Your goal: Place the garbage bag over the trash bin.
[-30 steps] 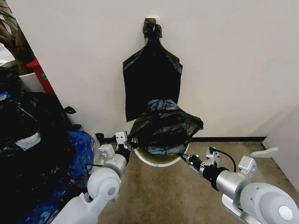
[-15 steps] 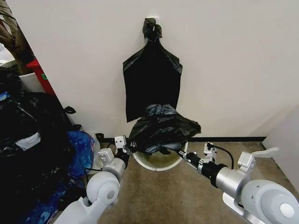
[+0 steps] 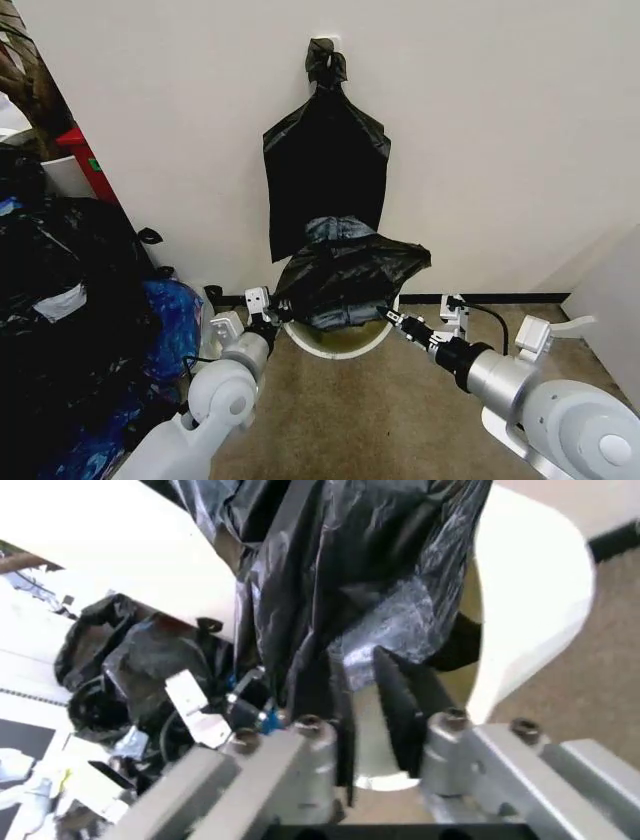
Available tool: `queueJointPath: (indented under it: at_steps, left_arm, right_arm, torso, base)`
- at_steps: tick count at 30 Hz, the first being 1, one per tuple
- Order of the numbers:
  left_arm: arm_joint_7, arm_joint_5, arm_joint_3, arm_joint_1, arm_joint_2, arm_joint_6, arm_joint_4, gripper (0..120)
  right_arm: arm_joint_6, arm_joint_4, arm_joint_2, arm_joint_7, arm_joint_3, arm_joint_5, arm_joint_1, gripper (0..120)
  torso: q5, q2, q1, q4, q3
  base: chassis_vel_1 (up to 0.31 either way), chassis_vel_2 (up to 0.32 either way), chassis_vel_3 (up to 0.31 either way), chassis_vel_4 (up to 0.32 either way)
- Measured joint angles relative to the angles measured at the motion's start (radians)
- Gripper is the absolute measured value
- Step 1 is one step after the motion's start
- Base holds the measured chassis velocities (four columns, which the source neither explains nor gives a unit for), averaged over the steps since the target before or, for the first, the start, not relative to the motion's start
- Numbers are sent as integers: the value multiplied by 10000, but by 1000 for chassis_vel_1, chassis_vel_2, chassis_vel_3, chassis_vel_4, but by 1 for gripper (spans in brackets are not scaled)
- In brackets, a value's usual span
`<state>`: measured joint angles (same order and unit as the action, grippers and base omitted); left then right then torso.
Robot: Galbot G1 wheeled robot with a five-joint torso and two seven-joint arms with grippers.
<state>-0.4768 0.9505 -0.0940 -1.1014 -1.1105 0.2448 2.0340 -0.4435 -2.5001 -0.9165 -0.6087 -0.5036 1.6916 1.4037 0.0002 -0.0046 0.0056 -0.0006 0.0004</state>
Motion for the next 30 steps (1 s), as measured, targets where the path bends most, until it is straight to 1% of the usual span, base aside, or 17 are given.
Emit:
queueJointPath:
  at_steps: [4,5,6,8,9,11,12,13,15,16,19,21,23,24,26,30]
  left_arm:
    - [143,218,143,364,-6,-19,-73,1]
    - [245,244,191,461,10,-51,-111,1]
    - [245,244,191,461,10,-51,-111,1]
    - [381,247,252,571,25,-135,-157,1]
    - [395,247,257,578,26,-145,-159,1]
    - [581,133,343,607,36,-259,-165,1]
    - [638,55,366,597,42,-288,-165,1]
    - [638,55,366,597,42,-288,-165,1]
    - [735,-93,396,558,55,-365,-164,1]
    - [747,-128,403,546,57,-392,-162,1]
    - [749,-206,415,554,34,-450,-158,1]
    - [750,-232,419,560,29,-462,-158,1]
    - [807,-457,458,584,9,-564,-158,1]
    - [855,-578,473,585,9,-611,-158,1]
    - [1032,-974,508,554,39,-768,-159,1]
    - [1128,-1239,520,476,90,-843,-104,1]
  right_arm:
    - [87,0,118,219,-153,-349,-160,28]
    - [194,0,166,353,-185,-349,-282,34]
    - [194,0,166,353,-185,-349,-282,34]
    - [423,0,198,620,-115,-269,-477,43]
    - [450,0,198,647,-99,-251,-499,45]
    - [772,-1,22,698,102,480,-914,56]
    - [871,0,-68,546,155,806,-1077,59]
    - [871,0,-68,546,155,806,-1077,59]
    - [1120,0,-314,15,267,1632,-1416,68]
    - [1216,0,-413,-192,330,1899,-1483,73]
    - [1297,0,-668,-452,690,2214,-1329,84]
    - [1297,0,-702,-477,744,2216,-1303,86]
    - [1449,1,-875,-883,1052,2200,-1360,96]
    - [1543,1,-912,-1085,1141,2199,-1438,98]
    - [1794,1,-958,-1466,1352,2125,-1578,100]
    - [1915,1,-986,-1714,1410,1986,-1605,100]
  torso:
    - [1,0,0,-1,0]
    - [0,0,0,-1,0]
    - [0,0,0,-1,0]
    - [0,0,0,0,0]
    - [0,0,0,0,0]
    - [-1,0,0,1,0]
    - [-1,0,0,-1,0]
    - [-1,0,0,-1,0]
    - [0,0,0,2,0]
    - [-1,0,0,5,0]
    - [-1,0,0,0,0]
    - [-1,0,0,-1,0]
    - [-1,0,0,-3,0]
    - [-1,0,0,-2,0]
    - [-1,0,0,2,0]
    - [-1,0,0,1,0]
  base:
    - [0,0,0,0]
    - [0,0,0,0]
    - [0,0,0,0]
    - [0,0,0,0]
    - [0,0,0,0]
    - [0,0,0,0]
    - [0,0,0,0]
    - [0,0,0,0]
    - [0,0,0,0]
    - [0,0,0,0]
    - [0,0,0,0]
    - [0,0,0,0]
    - [0,0,0,0]
    - [0,0,0,0]
    - [0,0,0,0]
    - [0,0,0,0]
